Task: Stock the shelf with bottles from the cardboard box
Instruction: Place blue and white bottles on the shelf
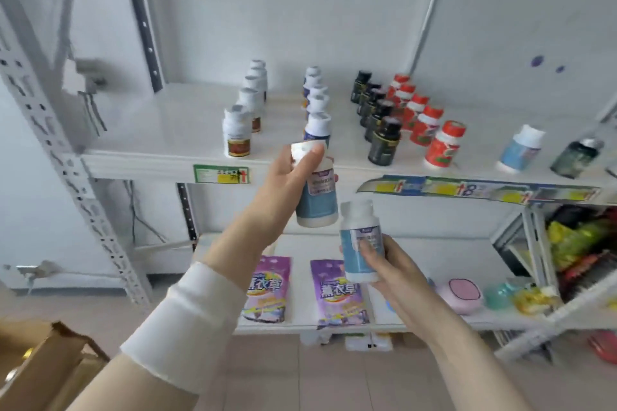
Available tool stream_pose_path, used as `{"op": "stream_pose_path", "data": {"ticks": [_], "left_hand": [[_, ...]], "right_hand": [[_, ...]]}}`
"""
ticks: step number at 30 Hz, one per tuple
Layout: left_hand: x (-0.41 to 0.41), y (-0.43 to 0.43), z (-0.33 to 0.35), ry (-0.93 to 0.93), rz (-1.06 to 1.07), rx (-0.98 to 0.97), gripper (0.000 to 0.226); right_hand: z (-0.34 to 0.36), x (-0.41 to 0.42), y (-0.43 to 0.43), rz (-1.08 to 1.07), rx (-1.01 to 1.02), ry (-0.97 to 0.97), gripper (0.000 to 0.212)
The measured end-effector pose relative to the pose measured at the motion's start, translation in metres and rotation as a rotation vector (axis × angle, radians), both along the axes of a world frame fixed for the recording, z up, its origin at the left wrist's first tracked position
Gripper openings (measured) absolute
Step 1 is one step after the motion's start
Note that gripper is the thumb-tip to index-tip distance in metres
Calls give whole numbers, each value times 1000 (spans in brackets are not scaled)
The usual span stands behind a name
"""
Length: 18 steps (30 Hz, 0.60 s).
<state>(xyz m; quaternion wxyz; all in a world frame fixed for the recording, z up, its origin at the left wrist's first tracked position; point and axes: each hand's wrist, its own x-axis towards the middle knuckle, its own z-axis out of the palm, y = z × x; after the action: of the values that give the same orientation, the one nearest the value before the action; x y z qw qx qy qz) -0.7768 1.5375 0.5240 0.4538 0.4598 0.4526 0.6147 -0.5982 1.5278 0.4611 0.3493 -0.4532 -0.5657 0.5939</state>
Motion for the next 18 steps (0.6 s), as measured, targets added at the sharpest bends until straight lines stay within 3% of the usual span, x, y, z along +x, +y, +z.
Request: {"op": "stream_pose_path", "data": {"ticks": [1, 5, 9, 13, 18], "left_hand": [[22, 8, 8, 9, -34, 11, 16], [92, 44, 34, 85, -126, 38, 24], [147, 93, 59, 159, -201, 56, 37], [188, 159, 83, 185, -262, 93, 36], [217, 257, 101, 352, -239, 117, 40]], "right_hand": [[8, 20, 4, -37, 9, 15, 87], [30, 94, 31, -146, 9, 96, 56], [51, 152, 72, -222, 73, 147, 85], [85, 197, 132, -212, 153, 214, 93], [123, 237, 226, -191, 162, 152, 67]]}}
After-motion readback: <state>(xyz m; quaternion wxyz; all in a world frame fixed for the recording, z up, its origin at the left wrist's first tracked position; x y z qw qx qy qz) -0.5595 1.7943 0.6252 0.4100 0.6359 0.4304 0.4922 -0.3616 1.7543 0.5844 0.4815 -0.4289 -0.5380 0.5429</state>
